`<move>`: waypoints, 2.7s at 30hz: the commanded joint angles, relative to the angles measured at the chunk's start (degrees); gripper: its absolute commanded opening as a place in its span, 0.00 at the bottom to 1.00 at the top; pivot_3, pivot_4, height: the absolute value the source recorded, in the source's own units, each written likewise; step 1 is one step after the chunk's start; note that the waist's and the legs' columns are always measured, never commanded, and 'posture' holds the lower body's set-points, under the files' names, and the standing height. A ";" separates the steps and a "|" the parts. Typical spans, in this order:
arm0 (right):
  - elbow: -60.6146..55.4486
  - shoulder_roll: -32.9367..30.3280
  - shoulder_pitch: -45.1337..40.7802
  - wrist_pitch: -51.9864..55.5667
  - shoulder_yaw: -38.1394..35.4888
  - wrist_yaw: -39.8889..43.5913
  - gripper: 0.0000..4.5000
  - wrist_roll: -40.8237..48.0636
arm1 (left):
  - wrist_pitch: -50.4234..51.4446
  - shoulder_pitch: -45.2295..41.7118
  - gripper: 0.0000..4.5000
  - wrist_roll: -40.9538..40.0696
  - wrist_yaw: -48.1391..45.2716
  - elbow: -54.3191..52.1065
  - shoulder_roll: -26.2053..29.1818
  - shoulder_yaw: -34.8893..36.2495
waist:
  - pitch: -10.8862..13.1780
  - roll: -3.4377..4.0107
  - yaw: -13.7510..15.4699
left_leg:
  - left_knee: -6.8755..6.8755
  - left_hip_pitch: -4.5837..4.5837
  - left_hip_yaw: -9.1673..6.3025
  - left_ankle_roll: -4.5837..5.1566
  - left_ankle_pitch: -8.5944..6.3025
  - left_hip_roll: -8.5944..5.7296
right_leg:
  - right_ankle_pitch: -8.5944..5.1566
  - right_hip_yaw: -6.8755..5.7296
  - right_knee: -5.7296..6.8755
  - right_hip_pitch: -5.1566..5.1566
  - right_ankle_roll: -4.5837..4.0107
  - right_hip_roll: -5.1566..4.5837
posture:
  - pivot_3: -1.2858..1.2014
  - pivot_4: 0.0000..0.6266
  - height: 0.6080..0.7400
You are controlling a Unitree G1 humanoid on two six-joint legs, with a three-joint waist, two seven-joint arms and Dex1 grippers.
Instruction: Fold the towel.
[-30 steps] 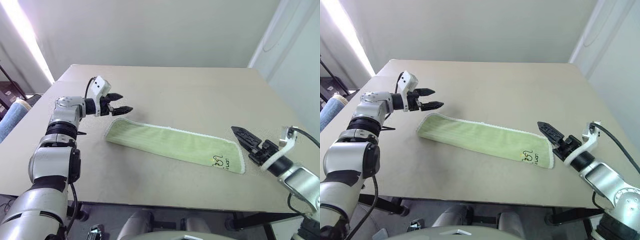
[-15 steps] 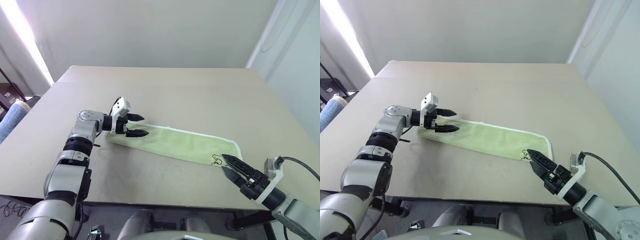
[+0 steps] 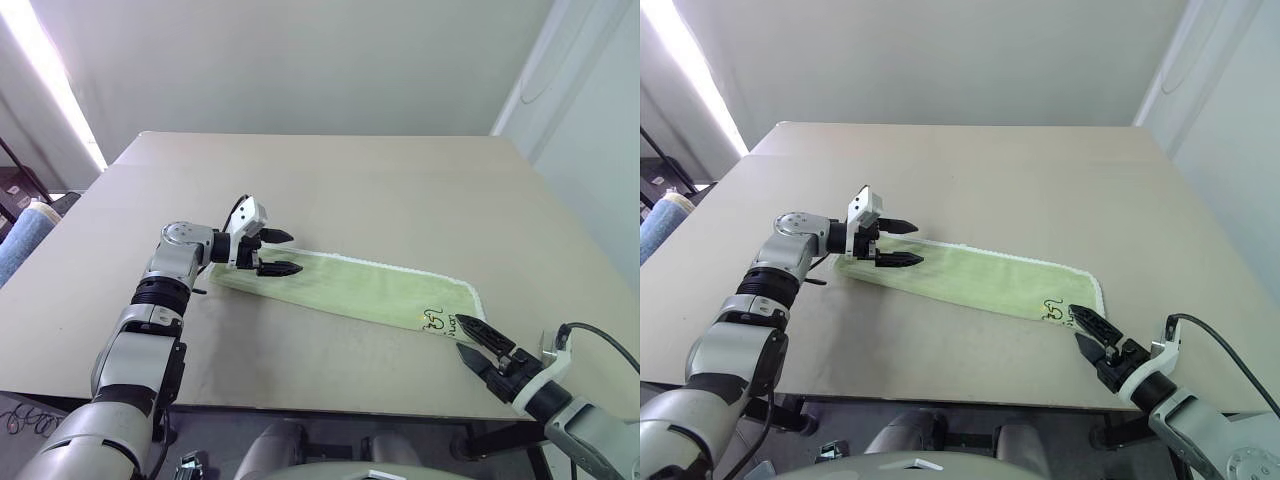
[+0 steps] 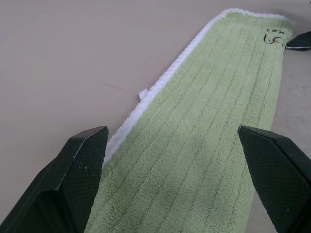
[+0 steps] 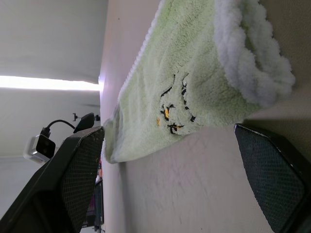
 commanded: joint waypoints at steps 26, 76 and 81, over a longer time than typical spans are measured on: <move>7.86 2.48 -16.61 -8.73 -1.39 -2.23 0.52 -15.40 | -1.14 -0.45 1.00 -0.57 1.93 -1.05 0.64 0.41 | -0.05 0.01 0.14 | -0.14 0.01 0.11 0.06 0.04 -0.01 | 0.17 0.19 -0.09 -0.18 -0.03 0.01 | 0.52 0.00 0.64; 7.75 -19.08 -31.28 6.58 -2.78 -18.07 0.01 -18.76 | -4.31 -5.48 1.00 1.20 6.85 6.38 1.96 -0.09 | -0.02 0.05 -0.12 | 0.01 -0.08 0.15 0.31 -0.02 -0.07 | 0.23 0.24 -0.17 -0.04 0.23 0.00 | 0.52 0.00 0.64; 3.43 -17.39 -34.82 7.47 0.69 -21.27 0.01 -14.45 | -4.36 -5.66 1.00 1.33 7.11 6.53 1.94 -0.18 | -0.01 0.02 0.26 | 0.01 -0.10 0.15 0.31 -0.02 -0.08 | 0.23 0.24 -0.19 -0.07 0.25 0.00 | 0.52 0.00 0.64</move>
